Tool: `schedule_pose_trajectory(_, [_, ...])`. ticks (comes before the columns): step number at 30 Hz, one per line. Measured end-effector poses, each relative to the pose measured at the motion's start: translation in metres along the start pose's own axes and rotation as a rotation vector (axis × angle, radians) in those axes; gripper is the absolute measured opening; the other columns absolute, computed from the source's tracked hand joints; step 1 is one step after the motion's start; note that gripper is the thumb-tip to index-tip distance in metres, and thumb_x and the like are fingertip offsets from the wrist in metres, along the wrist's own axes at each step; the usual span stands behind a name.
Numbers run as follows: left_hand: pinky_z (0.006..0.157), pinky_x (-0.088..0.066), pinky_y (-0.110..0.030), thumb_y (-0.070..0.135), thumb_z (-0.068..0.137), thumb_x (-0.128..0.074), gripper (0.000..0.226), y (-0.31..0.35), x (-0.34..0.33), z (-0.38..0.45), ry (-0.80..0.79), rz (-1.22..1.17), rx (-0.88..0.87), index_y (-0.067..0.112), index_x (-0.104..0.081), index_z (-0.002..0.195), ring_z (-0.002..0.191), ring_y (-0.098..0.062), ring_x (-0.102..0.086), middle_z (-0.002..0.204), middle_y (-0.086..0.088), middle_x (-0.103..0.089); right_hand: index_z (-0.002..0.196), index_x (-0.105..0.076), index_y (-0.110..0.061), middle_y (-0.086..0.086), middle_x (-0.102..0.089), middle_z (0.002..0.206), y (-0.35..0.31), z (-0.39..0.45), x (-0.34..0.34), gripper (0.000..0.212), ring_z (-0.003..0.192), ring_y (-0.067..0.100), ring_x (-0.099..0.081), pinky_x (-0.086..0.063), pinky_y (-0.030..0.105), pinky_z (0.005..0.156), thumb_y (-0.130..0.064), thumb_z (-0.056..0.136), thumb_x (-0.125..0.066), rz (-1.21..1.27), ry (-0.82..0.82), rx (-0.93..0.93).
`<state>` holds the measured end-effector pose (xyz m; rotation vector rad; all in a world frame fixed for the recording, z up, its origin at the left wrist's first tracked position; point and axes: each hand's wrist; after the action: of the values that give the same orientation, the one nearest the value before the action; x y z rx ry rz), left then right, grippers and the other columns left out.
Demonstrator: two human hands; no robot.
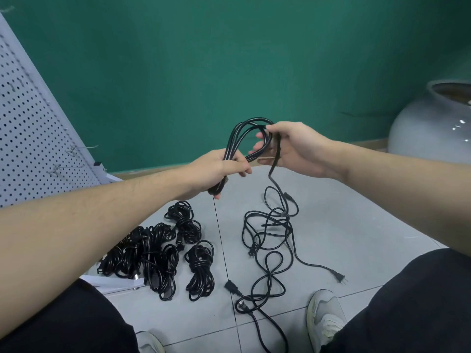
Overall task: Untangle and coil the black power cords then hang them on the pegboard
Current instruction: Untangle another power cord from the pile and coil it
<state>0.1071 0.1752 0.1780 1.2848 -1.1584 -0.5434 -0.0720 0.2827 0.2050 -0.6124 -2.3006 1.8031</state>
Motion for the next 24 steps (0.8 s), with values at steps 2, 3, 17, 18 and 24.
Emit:
schedule_pose_trajectory(2, [0.045,-0.041,-0.026,0.036,0.092,-0.066,0.014,0.004,-0.001,0.001,-0.01,-0.055,0.008,0.03,-0.069,0.08,0.056,-0.017,-0.036,0.094,-0.004,-0.063,0.092,-0.058,-0.009,0.007,-0.063,0.073,-0.005,-0.003,-0.005,0.023,0.085,0.029,-0.067,-0.049,0.041,0.1,-0.025,0.102,-0.044,0.094,-0.017,0.034])
schedule_pose_trajectory(3, [0.046,-0.043,-0.026,0.04,0.089,-0.066,0.014,0.006,-0.003,0.0,-0.018,-0.079,0.012,0.032,-0.07,0.078,0.056,-0.017,-0.036,0.103,-0.01,-0.056,0.09,-0.055,-0.011,0.005,-0.058,0.07,-0.007,-0.004,-0.008,0.022,0.078,0.026,-0.064,-0.048,0.04,0.097,-0.028,0.101,-0.047,0.12,-0.024,0.053])
schedule_pose_trajectory(17, [0.091,-0.055,-0.038,0.027,0.107,-0.052,0.032,0.013,-0.029,0.01,0.033,-0.276,-0.042,0.014,-0.067,0.082,0.066,-0.016,-0.059,0.071,0.001,-0.054,0.071,-0.042,-0.018,0.001,-0.041,0.058,-0.011,0.003,-0.03,0.05,0.052,0.019,-0.042,-0.042,0.03,0.058,-0.055,0.104,-0.04,0.273,0.177,0.065])
schedule_pose_trajectory(18, [0.09,-0.058,-0.042,0.026,0.107,-0.052,0.032,0.012,-0.03,0.011,0.056,-0.272,-0.054,0.014,-0.067,0.081,0.061,-0.015,-0.053,0.069,0.002,-0.049,0.071,-0.045,-0.016,0.005,-0.05,0.062,-0.009,0.004,-0.028,0.053,0.056,0.021,-0.049,-0.046,0.032,0.063,-0.055,0.105,-0.034,0.246,0.157,0.061])
schedule_pose_trajectory(24, [0.064,-0.056,-0.034,0.03,0.107,-0.051,0.032,0.026,-0.026,0.011,0.261,-0.373,-0.1,0.015,-0.061,0.08,0.055,-0.013,-0.049,0.07,-0.001,-0.04,0.101,-0.058,-0.014,0.01,-0.068,0.094,0.02,0.0,-0.006,0.035,0.091,0.025,-0.062,-0.039,0.052,0.109,-0.024,0.089,-0.026,-0.22,-0.207,0.062])
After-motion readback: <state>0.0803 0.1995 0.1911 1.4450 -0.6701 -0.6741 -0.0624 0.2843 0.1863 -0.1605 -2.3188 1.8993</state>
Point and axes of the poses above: each hand's wrist, its own z-axis towards the middle knuckle, its own x-axis out of the back of the hand, y = z × x
